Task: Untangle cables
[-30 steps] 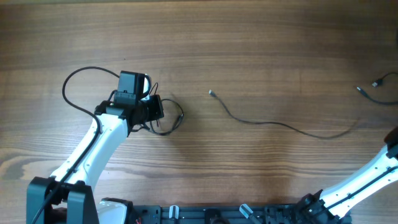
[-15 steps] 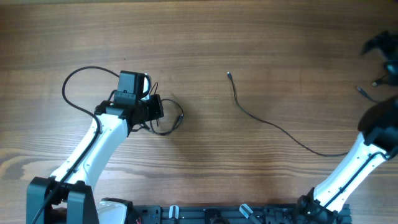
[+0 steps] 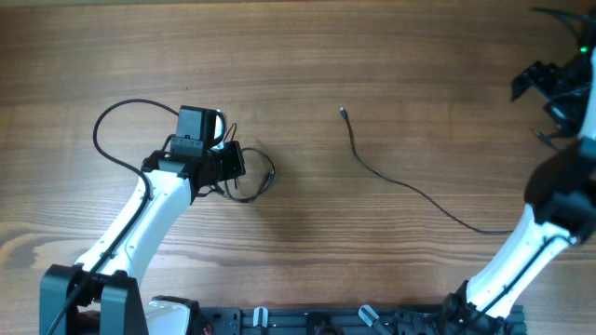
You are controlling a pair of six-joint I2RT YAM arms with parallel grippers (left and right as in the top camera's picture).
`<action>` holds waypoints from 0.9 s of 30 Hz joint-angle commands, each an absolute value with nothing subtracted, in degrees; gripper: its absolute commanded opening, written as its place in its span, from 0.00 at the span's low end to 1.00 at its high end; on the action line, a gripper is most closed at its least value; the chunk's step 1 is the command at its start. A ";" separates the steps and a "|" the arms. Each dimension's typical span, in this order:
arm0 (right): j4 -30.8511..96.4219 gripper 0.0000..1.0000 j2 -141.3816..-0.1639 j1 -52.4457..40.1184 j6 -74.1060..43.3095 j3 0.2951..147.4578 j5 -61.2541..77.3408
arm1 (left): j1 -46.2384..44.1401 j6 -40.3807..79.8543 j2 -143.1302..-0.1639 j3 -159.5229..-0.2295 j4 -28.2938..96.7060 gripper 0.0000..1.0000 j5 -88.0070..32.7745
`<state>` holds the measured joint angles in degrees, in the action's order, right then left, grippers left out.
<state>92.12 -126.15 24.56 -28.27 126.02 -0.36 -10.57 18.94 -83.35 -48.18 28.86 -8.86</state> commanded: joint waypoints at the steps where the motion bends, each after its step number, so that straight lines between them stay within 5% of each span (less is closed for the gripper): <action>1: 92.16 1.00 -114.13 26.02 -29.08 121.21 -4.32 | -10.83 18.02 -82.50 -48.56 28.49 0.04 -9.56; 14: 78.59 1.00 -85.06 30.50 -39.29 86.02 -6.44 | -10.83 16.69 -82.50 -48.56 28.56 0.04 -10.94; 27: 60.16 1.00 -78.37 35.33 -50.17 57.10 -2.74 | -10.83 16.69 -82.50 -48.56 28.53 0.04 -11.05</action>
